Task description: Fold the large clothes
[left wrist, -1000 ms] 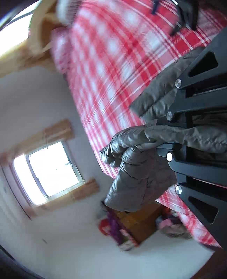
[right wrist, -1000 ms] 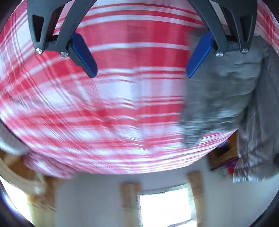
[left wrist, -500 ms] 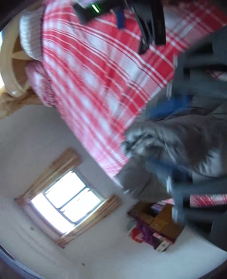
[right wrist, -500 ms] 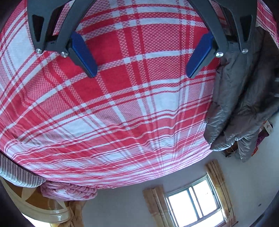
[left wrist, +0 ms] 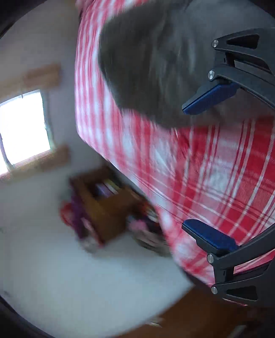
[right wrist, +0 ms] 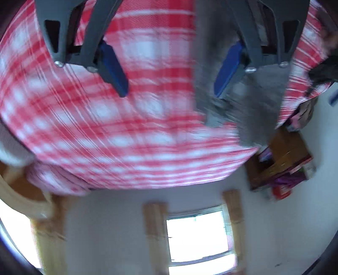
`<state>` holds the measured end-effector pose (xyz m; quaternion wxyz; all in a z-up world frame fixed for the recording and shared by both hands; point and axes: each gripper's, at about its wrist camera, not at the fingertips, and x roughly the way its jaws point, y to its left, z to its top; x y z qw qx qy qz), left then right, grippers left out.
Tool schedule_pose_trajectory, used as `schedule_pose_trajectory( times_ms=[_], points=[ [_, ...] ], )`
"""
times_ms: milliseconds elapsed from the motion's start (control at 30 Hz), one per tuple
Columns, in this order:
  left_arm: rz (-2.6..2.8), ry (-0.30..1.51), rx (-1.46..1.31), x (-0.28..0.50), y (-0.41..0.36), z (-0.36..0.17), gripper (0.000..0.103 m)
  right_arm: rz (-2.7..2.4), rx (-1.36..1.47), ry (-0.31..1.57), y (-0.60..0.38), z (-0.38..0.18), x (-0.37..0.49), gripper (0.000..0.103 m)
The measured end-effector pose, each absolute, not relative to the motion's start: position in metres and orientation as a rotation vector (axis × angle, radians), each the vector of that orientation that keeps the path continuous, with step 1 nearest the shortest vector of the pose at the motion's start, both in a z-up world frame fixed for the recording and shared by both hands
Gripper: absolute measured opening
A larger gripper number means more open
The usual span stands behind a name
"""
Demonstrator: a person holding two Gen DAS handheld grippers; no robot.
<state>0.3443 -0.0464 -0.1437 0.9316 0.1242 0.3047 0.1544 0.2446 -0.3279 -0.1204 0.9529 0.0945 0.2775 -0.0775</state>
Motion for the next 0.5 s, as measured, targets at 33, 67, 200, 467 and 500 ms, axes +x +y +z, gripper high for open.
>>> schedule_pose_trajectory(
  times_ms=[33, 67, 200, 467, 500],
  points=[
    [0.349, 0.647, 0.218, 0.355, -0.035, -0.147, 0.099, -0.144, 0.167, 0.567, -0.314, -0.109, 0.257, 0.075],
    [0.371, 0.663, 0.178, 0.363, -0.025, -0.149, 0.099, -0.12, 0.132, 0.577, -0.292, -0.094, 0.276, 0.072],
    [0.393, 0.7, 0.08, 0.389, -0.009, -0.157, 0.099, -0.077, 0.093, 0.607, -0.232, -0.074, 0.331, 0.069],
    [0.265, 0.634, 0.043, 0.405, -0.026, -0.155, 0.099, -0.085, 0.133, 0.667, -0.209, -0.145, 0.396, 0.059],
    [0.237, 0.625, 0.045, 0.405, -0.035, -0.155, 0.099, -0.096, 0.127, 0.674, -0.214, -0.153, 0.393, 0.059]
  ],
)
